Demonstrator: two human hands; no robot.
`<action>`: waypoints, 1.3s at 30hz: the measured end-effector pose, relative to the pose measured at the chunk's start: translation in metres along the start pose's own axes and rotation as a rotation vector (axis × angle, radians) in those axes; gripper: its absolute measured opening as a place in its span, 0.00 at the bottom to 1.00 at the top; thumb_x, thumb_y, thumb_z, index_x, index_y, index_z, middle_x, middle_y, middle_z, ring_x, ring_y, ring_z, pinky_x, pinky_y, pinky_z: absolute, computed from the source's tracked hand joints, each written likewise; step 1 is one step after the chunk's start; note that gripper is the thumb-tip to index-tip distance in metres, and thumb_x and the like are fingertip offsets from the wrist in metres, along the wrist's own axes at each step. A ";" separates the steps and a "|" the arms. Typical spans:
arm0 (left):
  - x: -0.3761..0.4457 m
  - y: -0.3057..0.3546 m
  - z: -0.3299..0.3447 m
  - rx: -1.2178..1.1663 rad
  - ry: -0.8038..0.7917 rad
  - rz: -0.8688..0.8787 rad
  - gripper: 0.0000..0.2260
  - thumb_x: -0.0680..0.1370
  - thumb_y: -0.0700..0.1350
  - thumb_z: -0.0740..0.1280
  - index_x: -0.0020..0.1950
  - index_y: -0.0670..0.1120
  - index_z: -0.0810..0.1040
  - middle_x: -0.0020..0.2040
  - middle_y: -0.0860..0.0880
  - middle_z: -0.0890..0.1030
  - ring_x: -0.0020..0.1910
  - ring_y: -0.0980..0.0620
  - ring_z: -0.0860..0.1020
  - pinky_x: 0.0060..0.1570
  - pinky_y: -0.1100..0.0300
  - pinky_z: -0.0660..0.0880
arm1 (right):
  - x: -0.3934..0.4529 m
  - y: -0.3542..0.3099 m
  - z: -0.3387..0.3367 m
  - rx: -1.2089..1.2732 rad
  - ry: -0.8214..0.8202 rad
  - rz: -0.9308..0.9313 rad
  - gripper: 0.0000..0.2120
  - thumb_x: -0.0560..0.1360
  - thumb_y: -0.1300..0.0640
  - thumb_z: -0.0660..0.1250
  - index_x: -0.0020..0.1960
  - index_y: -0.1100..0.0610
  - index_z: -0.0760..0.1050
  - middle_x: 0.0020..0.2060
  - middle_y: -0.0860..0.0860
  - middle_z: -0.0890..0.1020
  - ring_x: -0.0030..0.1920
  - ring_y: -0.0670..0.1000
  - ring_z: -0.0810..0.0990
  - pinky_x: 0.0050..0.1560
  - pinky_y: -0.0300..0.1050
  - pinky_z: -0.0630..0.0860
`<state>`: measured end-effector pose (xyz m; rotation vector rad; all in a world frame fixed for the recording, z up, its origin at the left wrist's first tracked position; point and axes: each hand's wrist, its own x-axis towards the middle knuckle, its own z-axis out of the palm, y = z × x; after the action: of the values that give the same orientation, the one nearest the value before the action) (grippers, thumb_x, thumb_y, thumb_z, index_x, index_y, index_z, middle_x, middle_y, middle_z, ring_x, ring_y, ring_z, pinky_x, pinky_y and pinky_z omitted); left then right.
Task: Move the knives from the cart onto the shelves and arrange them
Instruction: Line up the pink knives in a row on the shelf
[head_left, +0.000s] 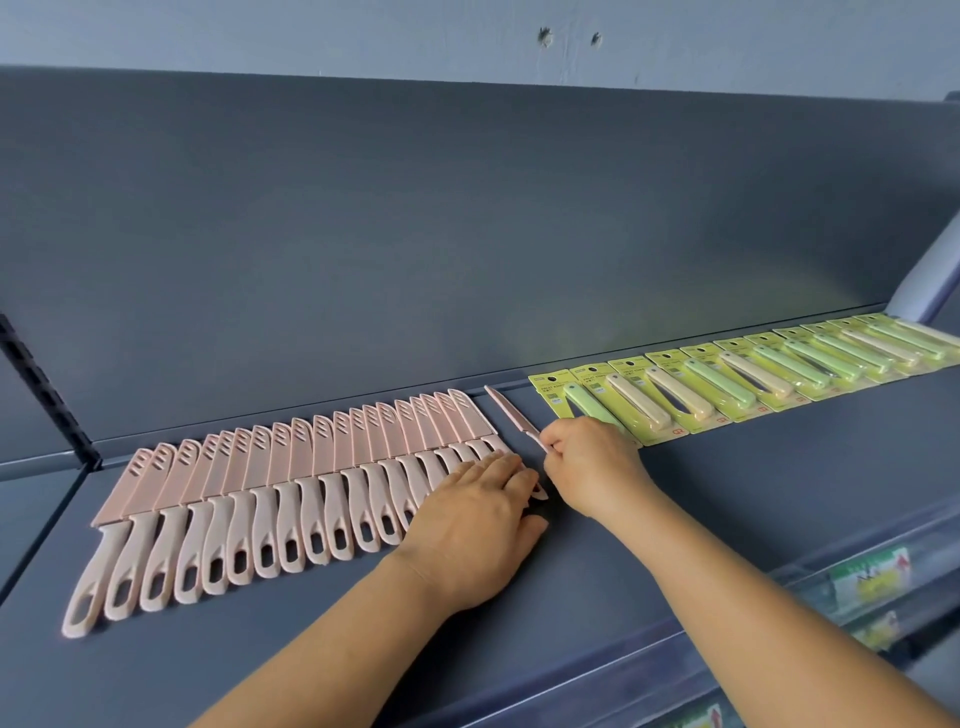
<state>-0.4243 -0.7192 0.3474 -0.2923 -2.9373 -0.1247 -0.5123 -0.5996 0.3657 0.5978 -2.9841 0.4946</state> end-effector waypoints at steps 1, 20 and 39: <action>0.000 0.000 0.000 -0.004 -0.004 -0.005 0.22 0.81 0.55 0.52 0.74 0.49 0.61 0.75 0.51 0.61 0.74 0.51 0.58 0.72 0.60 0.50 | 0.002 -0.003 0.001 0.031 -0.007 0.006 0.10 0.77 0.60 0.61 0.53 0.55 0.80 0.45 0.54 0.83 0.46 0.56 0.79 0.39 0.41 0.72; -0.008 -0.003 -0.008 -0.014 -0.076 -0.022 0.26 0.81 0.54 0.54 0.77 0.45 0.56 0.76 0.48 0.59 0.75 0.49 0.56 0.73 0.58 0.50 | 0.002 -0.021 0.004 0.172 -0.005 0.009 0.10 0.77 0.60 0.60 0.44 0.58 0.80 0.40 0.55 0.81 0.41 0.58 0.77 0.41 0.48 0.76; -0.008 -0.002 -0.010 -0.023 -0.092 -0.041 0.23 0.81 0.52 0.55 0.74 0.43 0.61 0.73 0.46 0.63 0.72 0.46 0.61 0.72 0.54 0.55 | -0.023 -0.017 0.014 0.183 0.077 0.057 0.11 0.79 0.58 0.59 0.54 0.55 0.80 0.54 0.54 0.79 0.52 0.57 0.78 0.51 0.50 0.76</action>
<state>-0.4149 -0.7233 0.3553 -0.2475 -3.0356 -0.1546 -0.4846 -0.6104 0.3551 0.4946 -2.9099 0.7823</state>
